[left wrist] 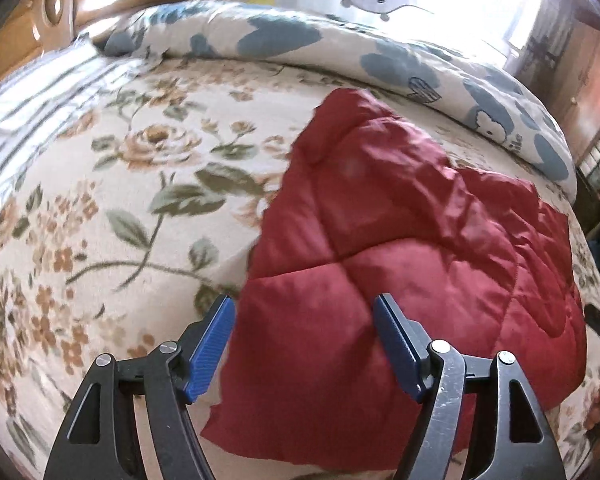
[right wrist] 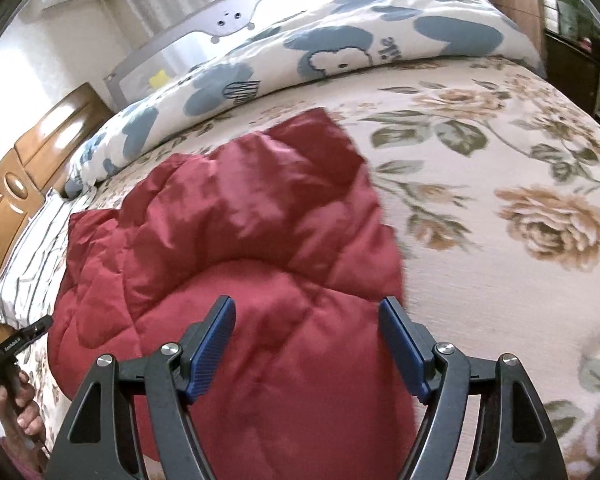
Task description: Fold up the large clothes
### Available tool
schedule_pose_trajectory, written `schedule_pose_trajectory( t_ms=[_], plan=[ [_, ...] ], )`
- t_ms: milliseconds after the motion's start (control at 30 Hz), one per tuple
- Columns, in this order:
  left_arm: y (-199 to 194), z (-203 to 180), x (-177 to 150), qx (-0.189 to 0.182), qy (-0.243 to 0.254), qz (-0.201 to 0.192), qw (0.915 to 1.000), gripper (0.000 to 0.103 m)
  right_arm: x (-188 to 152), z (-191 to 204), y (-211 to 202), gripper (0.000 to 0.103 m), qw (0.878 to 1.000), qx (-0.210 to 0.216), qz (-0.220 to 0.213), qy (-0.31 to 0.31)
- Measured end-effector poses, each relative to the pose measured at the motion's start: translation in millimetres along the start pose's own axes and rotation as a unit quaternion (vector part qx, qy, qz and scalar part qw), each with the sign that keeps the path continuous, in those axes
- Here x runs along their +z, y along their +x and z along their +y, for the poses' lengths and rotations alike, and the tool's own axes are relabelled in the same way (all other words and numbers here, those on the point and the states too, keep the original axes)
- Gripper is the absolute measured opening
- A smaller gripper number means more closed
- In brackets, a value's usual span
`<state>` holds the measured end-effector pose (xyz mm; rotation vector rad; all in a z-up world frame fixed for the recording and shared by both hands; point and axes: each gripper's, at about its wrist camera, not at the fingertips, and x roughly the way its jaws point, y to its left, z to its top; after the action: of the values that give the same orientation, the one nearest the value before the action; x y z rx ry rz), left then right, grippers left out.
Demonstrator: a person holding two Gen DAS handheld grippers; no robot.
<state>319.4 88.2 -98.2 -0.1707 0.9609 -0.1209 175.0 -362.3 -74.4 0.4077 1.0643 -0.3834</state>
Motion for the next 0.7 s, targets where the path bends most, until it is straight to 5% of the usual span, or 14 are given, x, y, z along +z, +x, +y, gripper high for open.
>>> schedule_pose_trajectory(
  t_ms=[233,700],
  plan=[
    [11.1,21.2,-0.2,-0.028,-0.038,0.011,0.9988,0.076,-7.7,-30.3,-0.8,0.076,0.999,0.002,0.014,0.029],
    [49.9,52.6,-1.7,-0.122,-0.120,0.049,0.9841,0.086,-27.5,-54.9,24.1,0.082,0.988,0.091,0.045,0.114]
  ],
)
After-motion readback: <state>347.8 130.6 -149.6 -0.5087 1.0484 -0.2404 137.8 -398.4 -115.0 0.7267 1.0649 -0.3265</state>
